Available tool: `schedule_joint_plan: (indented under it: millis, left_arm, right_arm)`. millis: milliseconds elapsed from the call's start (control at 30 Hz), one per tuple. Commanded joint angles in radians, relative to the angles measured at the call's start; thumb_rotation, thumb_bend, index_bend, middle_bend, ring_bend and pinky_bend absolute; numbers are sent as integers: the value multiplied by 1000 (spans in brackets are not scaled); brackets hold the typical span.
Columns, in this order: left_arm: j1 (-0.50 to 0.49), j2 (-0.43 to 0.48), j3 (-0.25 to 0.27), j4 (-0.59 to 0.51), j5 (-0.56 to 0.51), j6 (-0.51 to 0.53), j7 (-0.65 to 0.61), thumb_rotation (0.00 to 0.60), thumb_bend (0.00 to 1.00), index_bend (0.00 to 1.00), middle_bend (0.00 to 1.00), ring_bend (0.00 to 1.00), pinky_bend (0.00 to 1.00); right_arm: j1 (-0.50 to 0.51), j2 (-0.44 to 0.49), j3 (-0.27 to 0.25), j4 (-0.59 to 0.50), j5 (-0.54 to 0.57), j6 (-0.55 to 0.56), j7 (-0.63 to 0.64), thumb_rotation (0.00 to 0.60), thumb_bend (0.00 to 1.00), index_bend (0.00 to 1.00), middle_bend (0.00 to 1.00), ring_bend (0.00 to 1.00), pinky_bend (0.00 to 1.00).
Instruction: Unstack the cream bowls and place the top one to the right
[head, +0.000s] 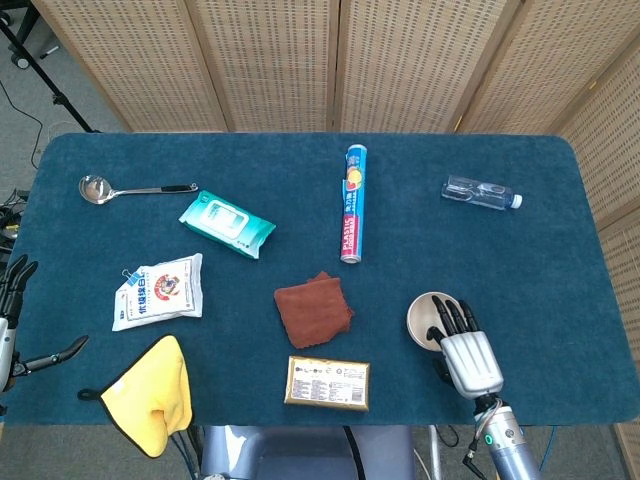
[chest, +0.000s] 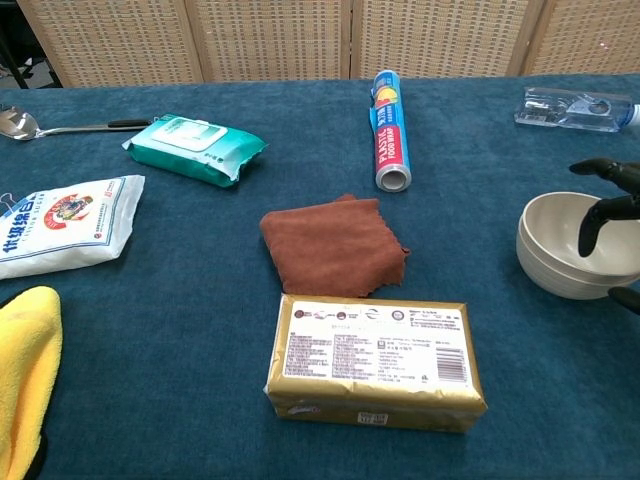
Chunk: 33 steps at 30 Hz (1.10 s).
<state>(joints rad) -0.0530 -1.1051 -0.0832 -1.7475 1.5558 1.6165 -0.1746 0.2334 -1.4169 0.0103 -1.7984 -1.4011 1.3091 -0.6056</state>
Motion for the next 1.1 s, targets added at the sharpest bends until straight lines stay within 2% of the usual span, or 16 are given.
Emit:
schedule_joint_plan:
  millis: [33, 233, 1100]
  left_arm:
    - [0, 0, 0, -1, 1, 0, 0, 323, 102, 0, 0, 0, 0]
    - [1, 2, 0, -3, 1, 3, -2, 325, 102, 0, 0, 0, 0]
    - [-1, 0, 4, -5, 5, -5, 4, 323, 103, 0, 0, 0, 0]
  right_arm:
    - [0, -5, 1, 6, 2, 1, 5, 600, 388, 400, 3, 0, 0]
    - [3, -17, 3, 18, 4, -3, 10, 600, 414, 400, 3, 0, 0]
    - [16, -30, 28, 69, 32, -7, 37, 600, 414, 400, 3, 0, 0]
